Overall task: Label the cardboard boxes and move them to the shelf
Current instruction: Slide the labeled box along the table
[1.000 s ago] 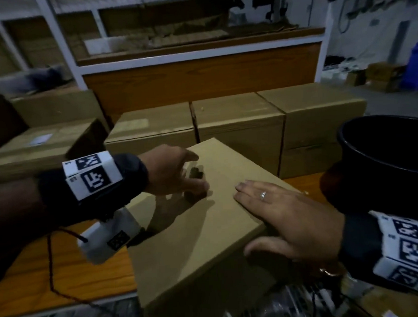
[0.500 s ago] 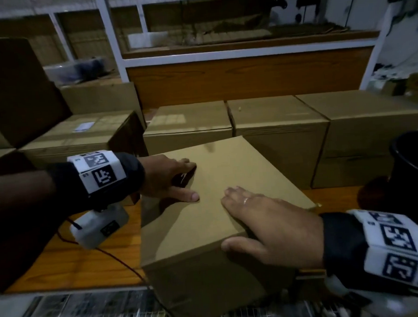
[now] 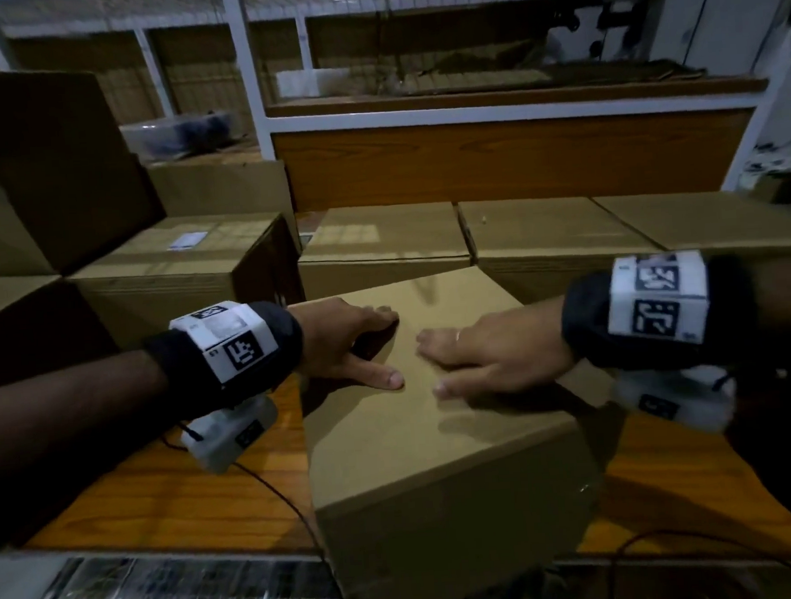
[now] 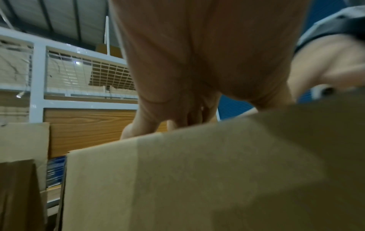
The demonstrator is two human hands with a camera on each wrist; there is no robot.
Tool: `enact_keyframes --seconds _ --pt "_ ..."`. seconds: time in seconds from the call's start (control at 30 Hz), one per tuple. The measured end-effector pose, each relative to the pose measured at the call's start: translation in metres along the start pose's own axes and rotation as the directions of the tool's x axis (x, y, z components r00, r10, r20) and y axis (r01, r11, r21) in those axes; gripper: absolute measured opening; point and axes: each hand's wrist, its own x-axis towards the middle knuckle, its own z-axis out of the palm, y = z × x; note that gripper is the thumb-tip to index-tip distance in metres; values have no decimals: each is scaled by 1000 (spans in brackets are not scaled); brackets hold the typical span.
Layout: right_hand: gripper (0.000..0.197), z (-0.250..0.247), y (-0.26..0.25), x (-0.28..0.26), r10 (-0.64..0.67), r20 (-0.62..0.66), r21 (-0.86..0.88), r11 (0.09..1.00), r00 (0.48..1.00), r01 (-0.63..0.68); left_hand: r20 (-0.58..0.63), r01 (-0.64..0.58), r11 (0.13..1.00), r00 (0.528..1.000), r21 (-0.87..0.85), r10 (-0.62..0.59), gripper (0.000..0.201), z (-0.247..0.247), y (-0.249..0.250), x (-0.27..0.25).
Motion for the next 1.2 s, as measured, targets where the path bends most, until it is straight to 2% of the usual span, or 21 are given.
enact_keyframes --seconds 0.07,0.23,0.33,0.47,0.57,0.7,0.77,0.9,1.03,1.13,1.2 --pt "74 -3 0 10 30 -30 -40 999 999 -31 -23 8 1000 1000 -19 -8 99 1 -1 1" --pt "82 1 -12 26 -104 -13 -52 993 994 103 -65 -7 997 998 -81 1 97 8 -3 6" --pt "81 -2 -10 32 -52 -71 -47 998 996 48 -64 -7 997 998 -81 2 100 9 -4 3" --pt "72 2 -5 26 -82 -24 -64 995 996 80 -59 -24 995 998 -93 18 107 14 -4 0" --pt "73 4 6 20 10 -51 -33 999 999 -11 -59 -11 994 998 -106 5 108 15 -2 -1" --pt "72 13 11 10 4 -37 -33 999 999 -5 -62 -10 992 998 -125 3 107 15 -3 -2" --pt "73 18 16 2 54 -71 4 999 996 -54 -58 -3 992 998 -130 -4 106 15 -1 -3" --pt "67 29 19 -12 -13 -38 38 999 999 15 -50 5 991 999 -134 -11 104 14 -1 -4" --pt "66 23 16 -9 54 -96 31 998 994 -51 -39 12 992 999 -127 -17 104 13 1 -4" --pt "59 14 8 2 -36 -76 24 999 996 38 -32 16 991 999 -135 -20 107 14 0 -2" --pt "59 8 12 8 19 -113 30 999 993 -15 -33 27 989 999 -146 -32 108 15 -1 -3"
